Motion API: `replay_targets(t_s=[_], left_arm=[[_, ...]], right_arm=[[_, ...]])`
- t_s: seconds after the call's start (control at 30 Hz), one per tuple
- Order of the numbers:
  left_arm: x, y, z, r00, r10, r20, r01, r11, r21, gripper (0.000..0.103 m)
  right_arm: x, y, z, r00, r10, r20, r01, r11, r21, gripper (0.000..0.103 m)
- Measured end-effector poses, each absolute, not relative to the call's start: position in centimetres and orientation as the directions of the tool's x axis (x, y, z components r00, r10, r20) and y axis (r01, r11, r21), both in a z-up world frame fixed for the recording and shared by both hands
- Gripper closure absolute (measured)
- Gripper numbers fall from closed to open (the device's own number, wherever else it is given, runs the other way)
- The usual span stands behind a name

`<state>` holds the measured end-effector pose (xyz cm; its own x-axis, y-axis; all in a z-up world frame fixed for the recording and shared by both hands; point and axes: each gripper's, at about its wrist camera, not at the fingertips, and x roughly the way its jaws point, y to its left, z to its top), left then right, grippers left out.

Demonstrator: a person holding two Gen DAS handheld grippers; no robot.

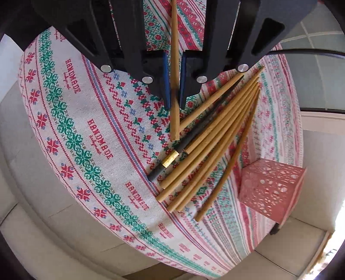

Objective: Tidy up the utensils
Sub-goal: 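Lift the black chopstick with the left tool while the right tool grasps a wooden chopstick, then carry both chopsticks over the pink basket and open both tools to drop them in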

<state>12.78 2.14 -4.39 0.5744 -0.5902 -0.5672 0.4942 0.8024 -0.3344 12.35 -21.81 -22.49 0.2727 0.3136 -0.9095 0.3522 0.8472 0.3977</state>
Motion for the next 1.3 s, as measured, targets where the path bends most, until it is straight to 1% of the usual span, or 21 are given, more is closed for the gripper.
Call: replay_targets(t_s=[0.17, 0.27, 0.4, 0.43, 0.73, 0.87, 0.97, 1.07, 1.13, 1.2, 1.3], left_arm=[[12.7, 1.8, -4.3, 0.585, -0.589, -0.558, 0.492, 0.804, -0.334, 0.097], [12.6, 1.5, -4.1, 0.599, -0.591, -0.540, 0.495, 0.803, -0.332, 0.097], [12.4, 1.2, -3.8, 0.627, -0.582, -0.518, 0.487, 0.812, -0.322, 0.097], [12.4, 1.2, -3.7, 0.632, -0.580, -0.514, 0.485, 0.813, -0.322, 0.097], [13.1, 0.3, -0.9, 0.706, -0.530, -0.469, 0.454, 0.848, -0.275, 0.097], [14.3, 0.4, 1.2, 0.753, -0.497, -0.432, 0.423, 0.868, -0.261, 0.097], [15.5, 0.9, 3.0, 0.791, -0.474, -0.388, 0.392, 0.878, -0.274, 0.097], [17.0, 1.4, 4.2, 0.833, -0.429, -0.348, 0.348, 0.897, -0.273, 0.097], [18.0, 1.7, 4.3, 0.853, -0.396, -0.339, 0.315, 0.910, -0.270, 0.097], [19.1, 2.0, 3.7, 0.868, -0.360, -0.343, 0.278, 0.923, -0.264, 0.097], [21.1, 2.6, 2.2, 0.863, -0.338, -0.375, 0.237, 0.927, -0.291, 0.097]], right_arm=[[10.5, -22.2, -18.1, 0.421, 0.314, -0.851, 0.258, 0.858, 0.445, 0.095], [9.8, -22.5, -13.7, 0.530, 0.297, -0.794, 0.174, 0.879, 0.445, 0.095], [9.5, -22.5, -9.2, 0.648, 0.274, -0.710, 0.087, 0.900, 0.426, 0.095], [10.7, -22.4, -7.7, 0.666, 0.268, -0.696, 0.074, 0.905, 0.419, 0.095], [11.5, -22.0, -1.7, 0.777, 0.297, -0.555, -0.030, 0.899, 0.438, 0.095], [12.9, -22.3, 1.7, 0.837, 0.299, -0.458, -0.078, 0.894, 0.441, 0.095], [13.9, -22.5, 4.4, 0.889, 0.290, -0.355, -0.116, 0.892, 0.437, 0.094], [15.7, -22.4, 6.0, 0.924, 0.275, -0.264, -0.140, 0.889, 0.436, 0.094], [17.2, -22.4, 6.2, 0.938, 0.271, -0.216, -0.151, 0.881, 0.449, 0.094], [18.5, -22.2, 6.1, 0.951, 0.248, -0.186, -0.144, 0.884, 0.444, 0.094], [20.0, -22.0, 5.3, 0.957, 0.247, -0.152, -0.153, 0.875, 0.459, 0.094]])
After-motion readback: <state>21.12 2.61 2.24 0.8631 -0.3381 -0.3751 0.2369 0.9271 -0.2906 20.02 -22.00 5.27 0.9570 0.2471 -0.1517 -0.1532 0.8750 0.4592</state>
